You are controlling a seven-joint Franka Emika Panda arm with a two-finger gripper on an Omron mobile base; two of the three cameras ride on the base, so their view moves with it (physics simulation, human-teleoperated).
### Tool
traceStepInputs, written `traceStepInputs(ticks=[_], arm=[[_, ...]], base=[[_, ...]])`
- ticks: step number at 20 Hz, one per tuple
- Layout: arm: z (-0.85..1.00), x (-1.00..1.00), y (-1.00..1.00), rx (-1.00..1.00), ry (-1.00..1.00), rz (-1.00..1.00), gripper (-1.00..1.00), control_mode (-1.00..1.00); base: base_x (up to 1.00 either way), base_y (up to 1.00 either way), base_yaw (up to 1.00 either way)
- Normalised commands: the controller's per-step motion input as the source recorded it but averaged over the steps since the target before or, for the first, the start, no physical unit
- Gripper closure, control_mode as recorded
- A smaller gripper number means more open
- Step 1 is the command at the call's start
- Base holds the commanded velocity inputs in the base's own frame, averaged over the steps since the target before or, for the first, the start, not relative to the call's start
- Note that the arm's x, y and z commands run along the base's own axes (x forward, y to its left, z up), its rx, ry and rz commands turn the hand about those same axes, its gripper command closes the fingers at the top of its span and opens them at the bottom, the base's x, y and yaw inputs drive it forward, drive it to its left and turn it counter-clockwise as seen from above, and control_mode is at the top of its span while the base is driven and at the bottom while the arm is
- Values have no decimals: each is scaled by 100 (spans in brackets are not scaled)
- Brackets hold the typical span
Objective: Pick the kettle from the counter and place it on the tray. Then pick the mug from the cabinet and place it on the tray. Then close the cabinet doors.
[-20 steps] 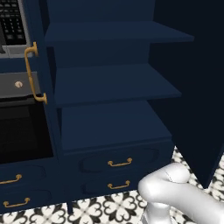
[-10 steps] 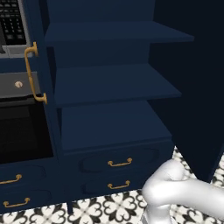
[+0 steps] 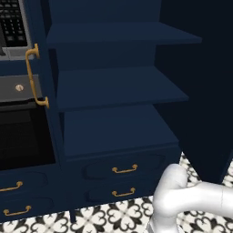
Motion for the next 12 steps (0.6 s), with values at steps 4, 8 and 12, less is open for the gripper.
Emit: traceStepInputs(ticks=[4, 8, 12], arm=[[-7, 38, 35, -1, 7, 0, -100, -100], [-13, 27, 48, 0, 5, 0, -100, -100], [-15, 13, 54, 0, 1, 0, -100, -100]], base=[[0, 0, 0], [0, 0, 0], [0, 0, 0]])
